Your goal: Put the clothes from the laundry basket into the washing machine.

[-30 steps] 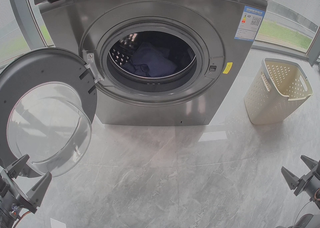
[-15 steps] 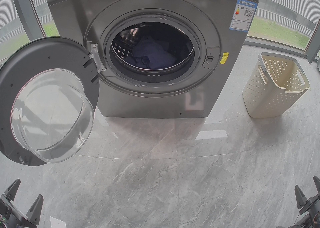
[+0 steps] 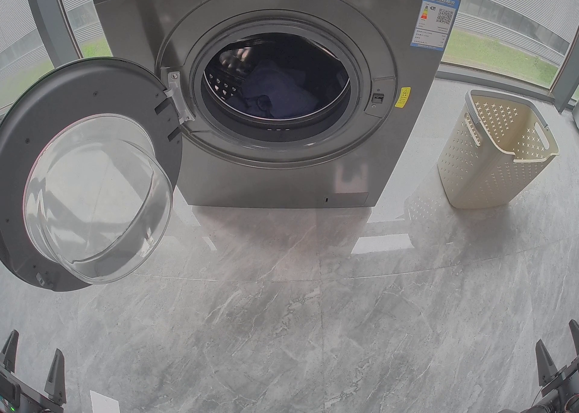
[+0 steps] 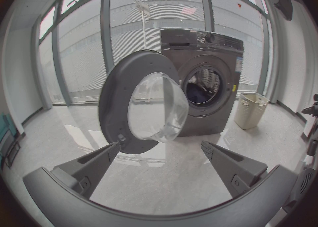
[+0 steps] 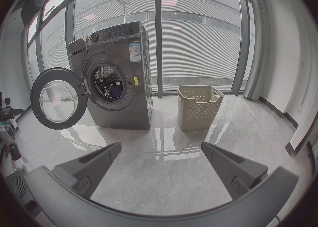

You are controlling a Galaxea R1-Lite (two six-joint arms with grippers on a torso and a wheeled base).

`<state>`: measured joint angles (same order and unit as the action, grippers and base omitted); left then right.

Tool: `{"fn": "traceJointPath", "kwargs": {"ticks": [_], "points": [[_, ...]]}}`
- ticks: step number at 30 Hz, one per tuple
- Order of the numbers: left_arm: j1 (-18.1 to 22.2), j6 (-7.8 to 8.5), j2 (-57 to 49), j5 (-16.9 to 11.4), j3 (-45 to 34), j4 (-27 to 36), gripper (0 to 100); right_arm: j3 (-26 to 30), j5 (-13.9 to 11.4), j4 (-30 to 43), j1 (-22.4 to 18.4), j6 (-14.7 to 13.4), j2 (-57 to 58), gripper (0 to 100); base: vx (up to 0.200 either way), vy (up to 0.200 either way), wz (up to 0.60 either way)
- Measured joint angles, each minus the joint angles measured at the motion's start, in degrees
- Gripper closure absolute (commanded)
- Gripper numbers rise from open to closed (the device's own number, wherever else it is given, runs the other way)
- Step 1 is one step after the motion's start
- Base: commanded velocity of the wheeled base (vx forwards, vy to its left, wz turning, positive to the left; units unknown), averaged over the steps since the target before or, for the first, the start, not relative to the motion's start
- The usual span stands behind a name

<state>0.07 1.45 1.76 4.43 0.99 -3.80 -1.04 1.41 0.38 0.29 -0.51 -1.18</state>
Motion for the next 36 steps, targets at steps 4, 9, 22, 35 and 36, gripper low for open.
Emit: {"fn": "traceJointPath", "kwargs": {"ticks": [4, 9, 22, 35, 36], "points": [[0.04, -0.26, -0.63, 1.89, 0.0, 1.13, 0, 0.02, -0.27, -0.13, -0.09, 0.83, 0.3, 0, 0.0, 0.0, 0.0], [-0.05, -1.12, -0.96, -2.97, 0.0, 3.67, 0, 0.02, -0.6, -0.24, -0.16, 1.27, 0.45, 0, 0.0, 0.16, 0.0], [-0.23, -2.71, -1.12, -3.06, 0.02, 3.69, 0, 0.02, -0.71, -0.3, -0.11, 1.38, 0.5, 0, 0.0, 0.2, 0.0], [-0.28, -3.47, -1.07, -3.04, 0.02, 3.67, 0, 0.02, -0.71, -0.3, -0.16, 1.35, 0.48, 0, 0.0, 0.2, 0.0], [-0.26, -3.58, -1.07, -3.01, 0.02, 3.62, 0, 0.02, -0.71, -0.24, -0.13, 1.35, 0.48, 0, 0.0, 0.2, 0.0]]}}
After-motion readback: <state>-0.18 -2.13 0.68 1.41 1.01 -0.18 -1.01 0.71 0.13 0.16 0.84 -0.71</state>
